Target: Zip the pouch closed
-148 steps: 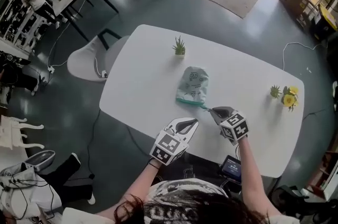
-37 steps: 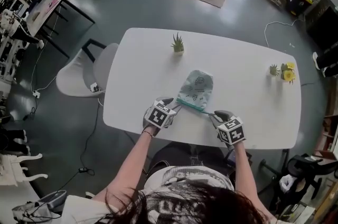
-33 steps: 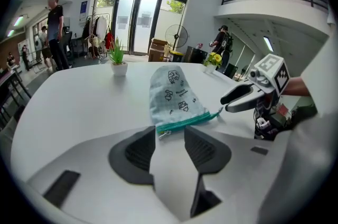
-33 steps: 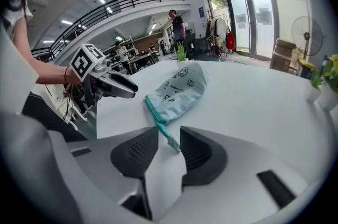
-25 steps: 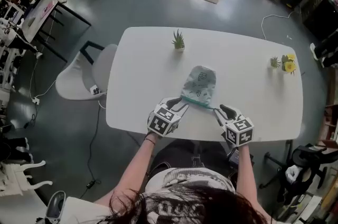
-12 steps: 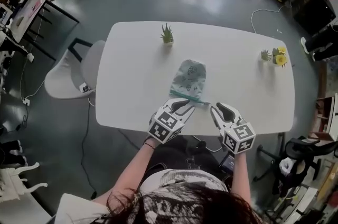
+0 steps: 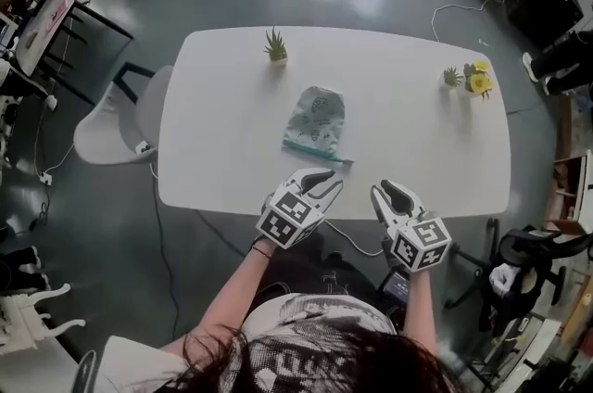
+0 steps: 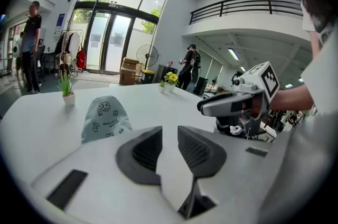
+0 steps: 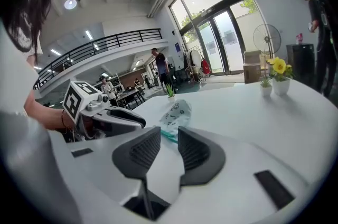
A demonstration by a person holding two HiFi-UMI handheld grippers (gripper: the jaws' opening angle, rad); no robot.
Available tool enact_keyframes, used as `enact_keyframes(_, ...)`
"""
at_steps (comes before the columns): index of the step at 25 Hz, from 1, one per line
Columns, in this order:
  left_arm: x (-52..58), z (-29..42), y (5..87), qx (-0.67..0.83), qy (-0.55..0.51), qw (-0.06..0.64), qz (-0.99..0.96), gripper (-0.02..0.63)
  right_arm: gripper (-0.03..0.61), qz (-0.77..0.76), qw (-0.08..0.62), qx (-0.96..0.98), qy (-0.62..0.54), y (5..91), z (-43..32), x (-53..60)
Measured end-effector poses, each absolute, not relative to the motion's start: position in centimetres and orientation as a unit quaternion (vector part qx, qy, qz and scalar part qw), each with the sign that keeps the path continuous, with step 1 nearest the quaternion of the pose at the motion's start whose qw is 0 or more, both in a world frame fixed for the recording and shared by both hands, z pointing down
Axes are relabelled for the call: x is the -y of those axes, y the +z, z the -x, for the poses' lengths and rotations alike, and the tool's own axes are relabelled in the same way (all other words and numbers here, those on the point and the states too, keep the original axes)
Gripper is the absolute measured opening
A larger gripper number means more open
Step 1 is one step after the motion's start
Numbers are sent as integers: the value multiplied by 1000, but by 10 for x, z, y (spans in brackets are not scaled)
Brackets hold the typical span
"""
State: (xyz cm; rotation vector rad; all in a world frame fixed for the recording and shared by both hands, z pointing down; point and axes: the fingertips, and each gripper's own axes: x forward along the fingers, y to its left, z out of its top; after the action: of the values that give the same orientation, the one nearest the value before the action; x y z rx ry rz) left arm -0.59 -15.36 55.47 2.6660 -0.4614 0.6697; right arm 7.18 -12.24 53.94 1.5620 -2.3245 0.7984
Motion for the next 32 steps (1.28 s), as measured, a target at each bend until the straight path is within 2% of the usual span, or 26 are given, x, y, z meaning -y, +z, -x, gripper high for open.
enact_keyframes(13, 57, -3, 524, 175, 221, 157, -946, 92, 91, -516, 79, 817, 244, 516, -65, 50)
enact_keyframes(32, -52, 7, 483, 190, 169, 146, -956, 23, -2, -511, 48, 840, 177, 472, -46, -54)
